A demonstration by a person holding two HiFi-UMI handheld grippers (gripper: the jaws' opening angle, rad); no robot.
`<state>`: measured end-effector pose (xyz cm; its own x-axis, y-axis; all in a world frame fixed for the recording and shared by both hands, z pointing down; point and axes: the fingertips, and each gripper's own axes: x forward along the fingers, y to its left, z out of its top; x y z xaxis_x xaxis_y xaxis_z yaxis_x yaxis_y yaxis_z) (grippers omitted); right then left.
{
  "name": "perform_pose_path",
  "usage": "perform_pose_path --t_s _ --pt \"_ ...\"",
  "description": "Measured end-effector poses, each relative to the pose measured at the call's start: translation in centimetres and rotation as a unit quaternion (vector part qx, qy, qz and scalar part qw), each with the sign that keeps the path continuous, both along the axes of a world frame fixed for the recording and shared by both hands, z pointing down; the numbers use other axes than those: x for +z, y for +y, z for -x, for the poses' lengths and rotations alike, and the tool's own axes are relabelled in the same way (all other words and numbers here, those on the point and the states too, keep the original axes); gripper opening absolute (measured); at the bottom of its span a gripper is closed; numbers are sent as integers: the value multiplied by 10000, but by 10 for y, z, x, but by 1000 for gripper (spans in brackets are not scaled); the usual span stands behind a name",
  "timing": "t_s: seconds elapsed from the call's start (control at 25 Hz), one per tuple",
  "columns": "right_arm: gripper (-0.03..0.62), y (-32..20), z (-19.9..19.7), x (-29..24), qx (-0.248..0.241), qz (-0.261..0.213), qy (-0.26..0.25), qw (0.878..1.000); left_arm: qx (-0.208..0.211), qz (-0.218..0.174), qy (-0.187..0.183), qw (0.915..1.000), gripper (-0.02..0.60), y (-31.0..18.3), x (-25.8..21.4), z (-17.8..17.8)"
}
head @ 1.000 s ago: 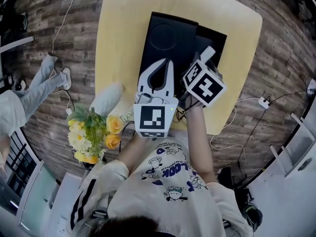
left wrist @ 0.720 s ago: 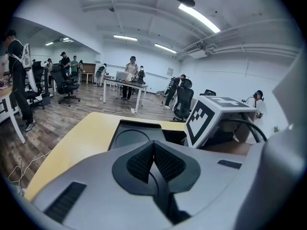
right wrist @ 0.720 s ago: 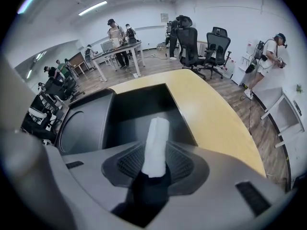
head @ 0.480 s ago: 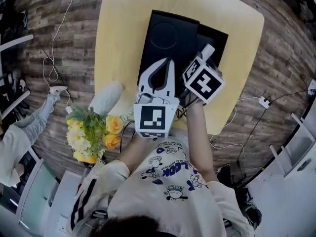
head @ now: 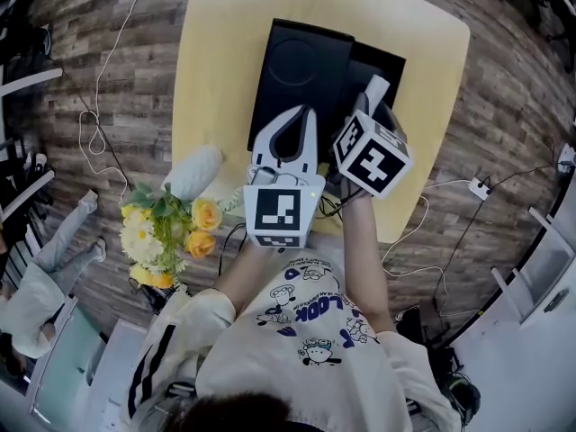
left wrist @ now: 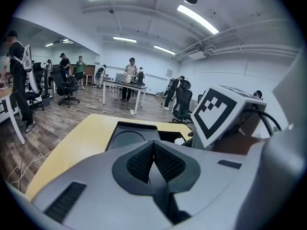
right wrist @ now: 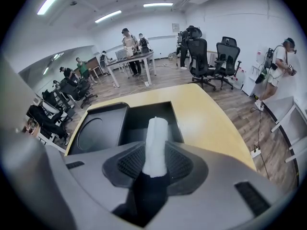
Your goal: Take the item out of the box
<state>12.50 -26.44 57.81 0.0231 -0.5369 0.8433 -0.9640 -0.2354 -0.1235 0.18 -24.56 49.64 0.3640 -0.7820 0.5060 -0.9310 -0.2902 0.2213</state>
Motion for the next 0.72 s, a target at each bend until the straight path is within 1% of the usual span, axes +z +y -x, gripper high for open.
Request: perform_pose_path --t_s 0.24,0.56,0.72 --pt "141 0 -1 -23 -293 -356 249 9986 67 -146 19 9999 14 3 -13 -4" --pt "141 10 -10 -61 -394 -868 207 9952 110 -427 39 9990 14 10 -41 -15" --pt "141 13 -11 -79 -486 -1073 184 9929 127 -484 30 9987 14 13 -51 -18"
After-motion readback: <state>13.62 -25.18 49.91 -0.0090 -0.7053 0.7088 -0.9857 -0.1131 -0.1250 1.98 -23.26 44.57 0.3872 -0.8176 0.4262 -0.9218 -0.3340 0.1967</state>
